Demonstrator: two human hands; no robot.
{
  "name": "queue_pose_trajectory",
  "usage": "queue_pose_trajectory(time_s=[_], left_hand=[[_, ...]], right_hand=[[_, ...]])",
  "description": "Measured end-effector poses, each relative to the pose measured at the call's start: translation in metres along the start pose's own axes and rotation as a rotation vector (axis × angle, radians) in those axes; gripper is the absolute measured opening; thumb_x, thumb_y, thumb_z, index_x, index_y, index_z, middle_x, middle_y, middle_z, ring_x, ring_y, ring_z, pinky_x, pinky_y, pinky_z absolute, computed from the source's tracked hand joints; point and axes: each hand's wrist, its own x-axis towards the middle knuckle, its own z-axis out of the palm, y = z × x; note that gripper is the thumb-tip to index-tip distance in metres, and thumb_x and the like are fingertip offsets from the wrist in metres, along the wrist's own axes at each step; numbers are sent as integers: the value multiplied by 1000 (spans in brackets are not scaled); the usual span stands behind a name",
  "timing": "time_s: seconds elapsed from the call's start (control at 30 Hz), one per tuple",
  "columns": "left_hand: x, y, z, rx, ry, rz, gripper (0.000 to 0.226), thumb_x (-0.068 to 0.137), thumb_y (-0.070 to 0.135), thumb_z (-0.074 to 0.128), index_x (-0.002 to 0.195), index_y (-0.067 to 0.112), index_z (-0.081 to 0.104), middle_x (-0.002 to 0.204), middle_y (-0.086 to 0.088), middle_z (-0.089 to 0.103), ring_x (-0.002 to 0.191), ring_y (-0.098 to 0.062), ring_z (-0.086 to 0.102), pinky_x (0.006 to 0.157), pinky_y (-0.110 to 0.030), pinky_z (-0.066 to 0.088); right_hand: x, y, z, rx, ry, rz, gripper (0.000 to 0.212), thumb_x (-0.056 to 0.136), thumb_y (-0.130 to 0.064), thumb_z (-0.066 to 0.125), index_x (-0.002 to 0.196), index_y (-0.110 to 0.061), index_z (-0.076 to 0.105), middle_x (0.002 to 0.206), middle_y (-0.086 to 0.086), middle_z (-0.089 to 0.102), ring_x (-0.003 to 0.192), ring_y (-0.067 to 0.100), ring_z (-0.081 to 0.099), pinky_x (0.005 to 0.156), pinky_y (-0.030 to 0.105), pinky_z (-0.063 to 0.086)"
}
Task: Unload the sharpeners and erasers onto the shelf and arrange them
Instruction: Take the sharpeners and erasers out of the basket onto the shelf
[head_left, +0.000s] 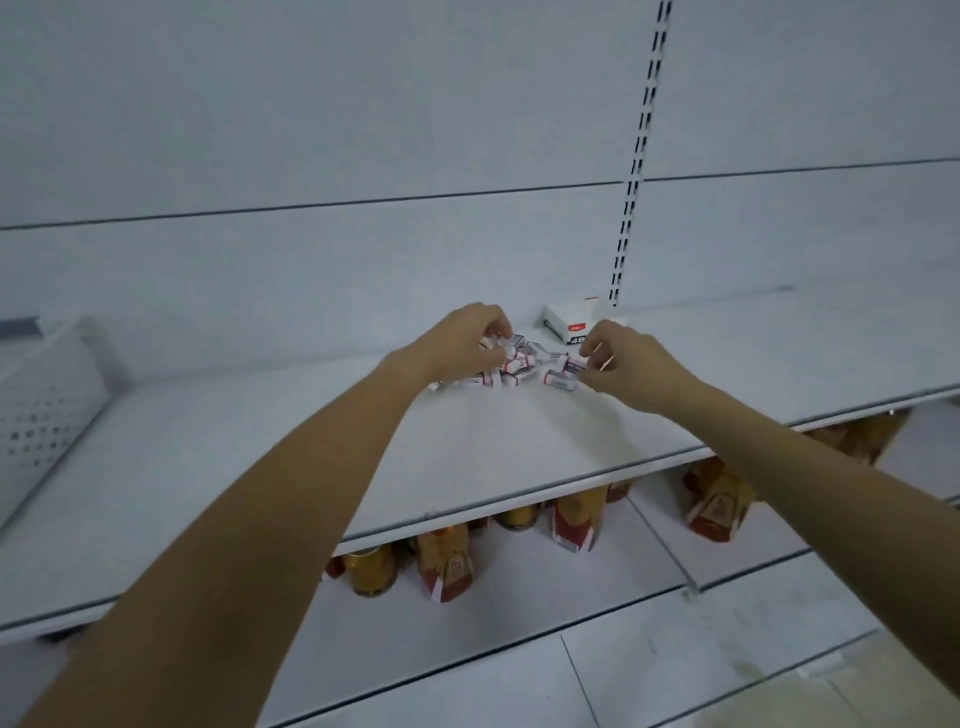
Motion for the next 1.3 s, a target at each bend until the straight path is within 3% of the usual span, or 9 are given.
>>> queue_pose_trajectory(time_s=[0.1,0.17,0.3,0.43,0.57,0.77,0.97,1.17,1.3], left_hand=[[5,-10,11,72,-12,-26,20,89,16,56,107,8,56,113,-10,55,105,-22,53,88,-29,40],[6,-16,17,157,-27,-41,21,90,19,54,110,11,56,115,-8,55,106,-23,52,88,-32,41],[9,-18,13,328,-16,-26,28,93,27,48,119,17,54,125,-4,55,116,-23,48,86,-30,36],[2,-19,16,538,-258,-51,54,97,43,32,147,24,18,157,1,6,144,-21,9,113,-42,19],[-11,-21,5,535,-194,-61,60,98,45,29,148,24,5,157,-1,-7,145,-21,4,115,-44,15],[-56,-46,-69,578,-103,-163,59,97,44,30,148,22,8,157,0,1,144,-21,9,116,-41,13],[-128,-73,-182,642,95,-259,52,97,42,34,144,19,29,152,-3,27,138,-23,28,112,-38,23],[-217,-117,-259,480,293,-420,44,97,39,36,132,14,45,136,-13,42,115,-28,49,101,-39,38],[-271,-159,-283,424,269,-468,42,95,32,44,132,11,44,130,-15,43,106,-27,55,92,-34,40]], right_hand=[[16,6,14,82,84,13,15,86,-9,58,101,-5,57,98,7,61,82,19,54,55,14,35],[23,10,24,76,18,3,19,87,-8,55,105,-6,60,107,9,64,94,21,58,67,8,38],[22,11,27,-116,-119,-60,29,93,-11,46,120,-7,57,128,10,56,118,26,50,97,29,37],[13,6,21,-277,-208,-99,36,97,-14,38,132,-6,44,138,13,45,125,29,40,101,36,31],[4,-3,22,-349,-73,-242,46,97,-23,41,141,-13,33,150,5,30,136,21,29,106,27,21],[3,-55,36,-396,-81,-529,47,96,-33,41,139,-14,38,147,5,35,135,22,33,110,33,23],[8,-146,56,-391,-133,-666,50,98,-34,38,144,-21,26,152,-2,24,139,15,23,107,20,11],[16,-254,97,-308,-227,-777,49,97,-37,36,144,-24,26,149,-3,30,134,17,29,108,27,22],[24,-324,137,-216,-271,-741,49,97,-39,37,143,-25,28,146,-1,34,131,17,35,107,30,29]])
